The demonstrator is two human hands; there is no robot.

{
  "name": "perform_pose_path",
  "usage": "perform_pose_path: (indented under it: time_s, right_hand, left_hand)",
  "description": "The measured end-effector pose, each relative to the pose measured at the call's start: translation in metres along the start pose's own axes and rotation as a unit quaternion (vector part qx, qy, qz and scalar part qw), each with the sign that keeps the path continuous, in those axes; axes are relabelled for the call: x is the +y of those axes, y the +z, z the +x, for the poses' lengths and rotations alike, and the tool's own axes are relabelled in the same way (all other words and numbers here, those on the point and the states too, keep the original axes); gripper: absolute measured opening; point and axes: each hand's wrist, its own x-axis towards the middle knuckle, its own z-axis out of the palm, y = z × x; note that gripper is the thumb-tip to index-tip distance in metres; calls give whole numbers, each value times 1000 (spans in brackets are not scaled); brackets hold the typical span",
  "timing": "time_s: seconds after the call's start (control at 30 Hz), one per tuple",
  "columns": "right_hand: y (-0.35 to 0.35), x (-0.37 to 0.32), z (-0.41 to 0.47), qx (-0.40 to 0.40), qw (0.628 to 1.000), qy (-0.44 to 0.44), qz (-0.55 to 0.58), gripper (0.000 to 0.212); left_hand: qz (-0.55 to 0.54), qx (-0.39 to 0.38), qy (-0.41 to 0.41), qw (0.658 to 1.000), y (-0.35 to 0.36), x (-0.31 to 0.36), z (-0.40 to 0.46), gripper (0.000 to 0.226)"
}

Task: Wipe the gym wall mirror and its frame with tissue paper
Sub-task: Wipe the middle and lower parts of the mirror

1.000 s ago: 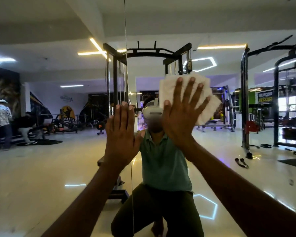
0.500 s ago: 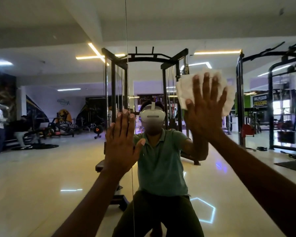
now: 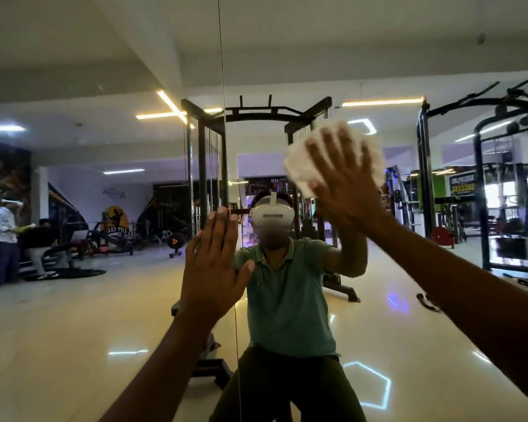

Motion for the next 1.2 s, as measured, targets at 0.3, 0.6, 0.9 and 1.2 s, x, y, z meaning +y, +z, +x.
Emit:
perform_pose_path:
  time_s: [0.3,0.6,0.9,1.2]
  right_hand:
    - [4,-85,71,36,990,137,-2,73]
    - [-12,22,90,40,998,-55,4,64]
    - [-9,-42,109,68,981,179,-5,73]
    - [-1,-48,92,23,994,-112,2,66]
  left_hand:
    - [34,-22,-26,999,-8,10,72,101]
    - [22,8,-10,1000,-4,5,65,102]
    - [-3,-14,-26,1000,-1,10,66,104]
    - [18,-5,-3,1000,-2,-1,64,101]
